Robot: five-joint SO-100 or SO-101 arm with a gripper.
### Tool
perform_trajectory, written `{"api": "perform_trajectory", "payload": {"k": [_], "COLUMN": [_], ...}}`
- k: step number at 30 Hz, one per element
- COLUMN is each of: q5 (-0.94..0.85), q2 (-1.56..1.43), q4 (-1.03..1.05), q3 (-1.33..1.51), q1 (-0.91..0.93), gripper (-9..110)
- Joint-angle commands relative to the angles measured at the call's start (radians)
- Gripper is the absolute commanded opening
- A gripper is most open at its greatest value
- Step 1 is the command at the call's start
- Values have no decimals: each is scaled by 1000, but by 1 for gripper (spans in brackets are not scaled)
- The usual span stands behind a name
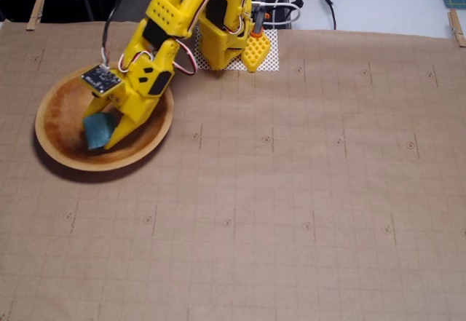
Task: Grasp a blue block and put it in the bowl.
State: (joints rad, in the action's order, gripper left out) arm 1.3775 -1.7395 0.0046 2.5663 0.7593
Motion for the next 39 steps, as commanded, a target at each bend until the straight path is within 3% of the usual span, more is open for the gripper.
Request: {"api": "perform_trajectory", "payload": {"k": [1,11,22,39], "q5": [-12,-66,-83,-132], "q2": [51,67,66,-43], "q4": [-9,0,6,29], "q3": [-66,-87,-86,-87], "q1": [-3,9,-3,-57], "gripper": [8,10,31,32]}}
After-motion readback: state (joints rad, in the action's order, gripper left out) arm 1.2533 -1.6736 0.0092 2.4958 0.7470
